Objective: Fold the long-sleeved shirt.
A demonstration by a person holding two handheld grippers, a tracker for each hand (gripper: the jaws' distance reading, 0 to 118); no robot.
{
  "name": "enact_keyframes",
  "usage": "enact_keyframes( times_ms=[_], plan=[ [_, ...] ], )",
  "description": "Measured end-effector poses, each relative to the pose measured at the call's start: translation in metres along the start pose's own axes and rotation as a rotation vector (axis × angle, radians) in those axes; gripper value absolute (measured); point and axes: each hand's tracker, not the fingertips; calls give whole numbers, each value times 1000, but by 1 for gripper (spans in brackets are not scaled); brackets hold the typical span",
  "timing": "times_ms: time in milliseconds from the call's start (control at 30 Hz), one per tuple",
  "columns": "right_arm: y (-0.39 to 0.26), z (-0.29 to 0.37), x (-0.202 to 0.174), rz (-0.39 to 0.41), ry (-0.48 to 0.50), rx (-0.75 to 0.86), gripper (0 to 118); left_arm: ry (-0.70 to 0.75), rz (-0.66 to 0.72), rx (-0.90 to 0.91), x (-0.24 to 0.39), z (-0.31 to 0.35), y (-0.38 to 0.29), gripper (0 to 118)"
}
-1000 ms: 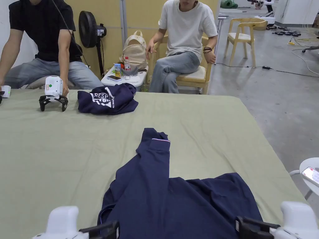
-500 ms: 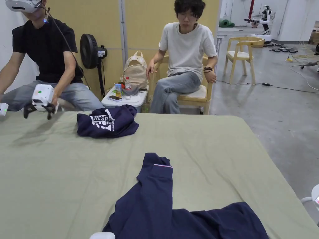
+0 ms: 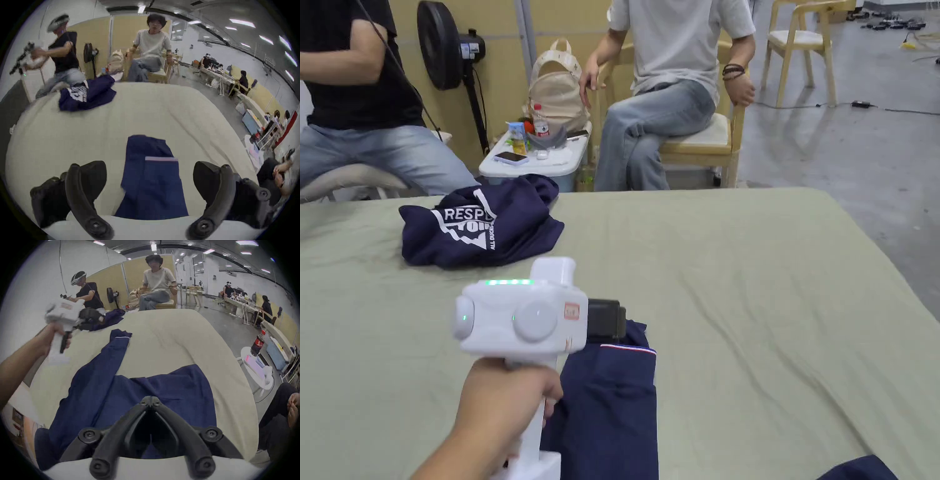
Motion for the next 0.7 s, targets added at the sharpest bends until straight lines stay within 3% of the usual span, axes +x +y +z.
enact_keyframes(
  times_ms=[200,300,367,400,433,533,567,700],
  plan=[
    [-11,-30,21,-47,1,-50,1,70,-12,-153,-6,-113,27,106],
    [-15,-38,21,-43,10,-75,1,73,-6,-304,-7,-153,21,103],
    [-14,-38,20,-38,21,-76,1,79,-21,-306,-2,-160,13,101],
    [-14,-38,19,-34,23,-76,1,73,-14,-279,0,-156,10,96],
    [-12,-37,18,-28,22,-75,1,71,-4,-248,3,-151,12,79],
    [-10,-29,16,-10,16,-56,1,102,-60,-182,24,-119,12,6],
    [-9,-25,16,-7,16,-50,1,136,-134,-172,25,-112,11,6],
    [-6,-4,15,-29,6,-22,1,61,-104,-157,29,-78,4,6]
  ],
)
